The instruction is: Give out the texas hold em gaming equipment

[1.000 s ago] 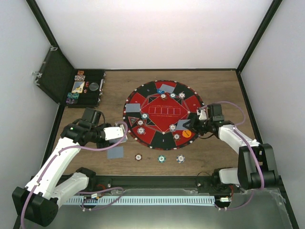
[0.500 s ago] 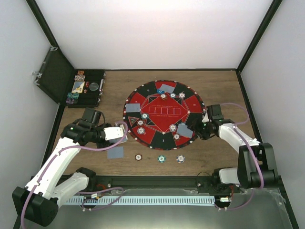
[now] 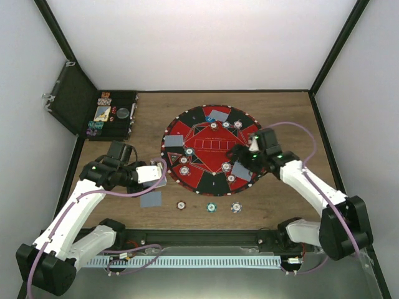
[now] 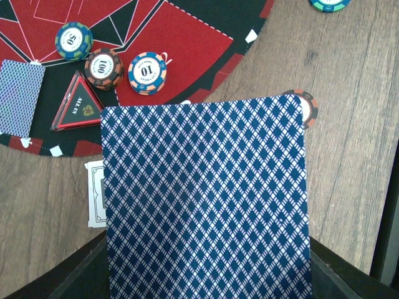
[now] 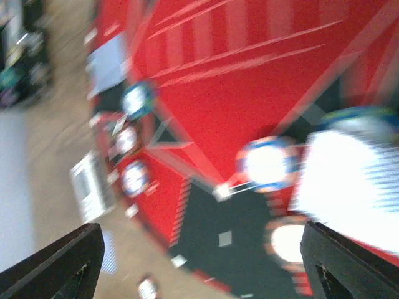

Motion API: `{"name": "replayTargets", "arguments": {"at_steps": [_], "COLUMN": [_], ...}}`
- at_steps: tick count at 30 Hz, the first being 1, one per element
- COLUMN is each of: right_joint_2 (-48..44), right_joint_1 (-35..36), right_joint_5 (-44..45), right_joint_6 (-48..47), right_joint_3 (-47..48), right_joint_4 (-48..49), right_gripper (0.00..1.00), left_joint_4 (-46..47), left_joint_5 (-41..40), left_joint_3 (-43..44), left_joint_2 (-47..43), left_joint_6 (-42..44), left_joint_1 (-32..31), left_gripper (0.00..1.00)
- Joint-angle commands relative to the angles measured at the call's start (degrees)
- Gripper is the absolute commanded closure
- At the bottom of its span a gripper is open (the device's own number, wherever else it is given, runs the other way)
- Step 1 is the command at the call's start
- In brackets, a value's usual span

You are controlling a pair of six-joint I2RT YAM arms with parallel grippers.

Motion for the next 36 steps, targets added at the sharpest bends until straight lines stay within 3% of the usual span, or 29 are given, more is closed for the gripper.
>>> {"name": "replayTargets", "arguments": {"at_steps": [1,4,14,26,31,36], "right_joint_2": [3.2,7.6,23.5,36.1,40.4,42.6], "right_joint_1": [10.1,16.8,31.1,34.6,35.0,34.9], "right_joint_5": [-18.8,-26.9,-29.7,-33.1,-35.6,-36.0], "right_joint_6": [6.6,10.9,13.6,17.8,22.7,23.5], "right_joint_3": [-0.3,0.7,11.8,19.2,19.2,19.4], "right_joint_4": [17.8,28.0,36.6,43.8,51.3,52.2], "right_gripper": [0.1,0.09,0.12,0.2,0.25,0.28], "left_joint_4": [1.2,1.3,1.2,1.0,1.1,1.2], "left_joint_5": [2.2,2.2,2.3,1.8,1.4,1.3], "left_joint_3": [-0.1,-0.2,0.0,0.1,-0.3,-0.4], "left_joint_2": [-0.3,-0.4,-0.8,-0.7,-0.6,-0.7], "left_joint_6": [-0.7,-0.8,-0.8,-0.2,0.1,0.3], "left_joint_1": [0.0,0.0,0.0,0.0,0.0,0.0], "left_gripper": [0.96,0.96,0.96,0.95,0.95,0.96]}}
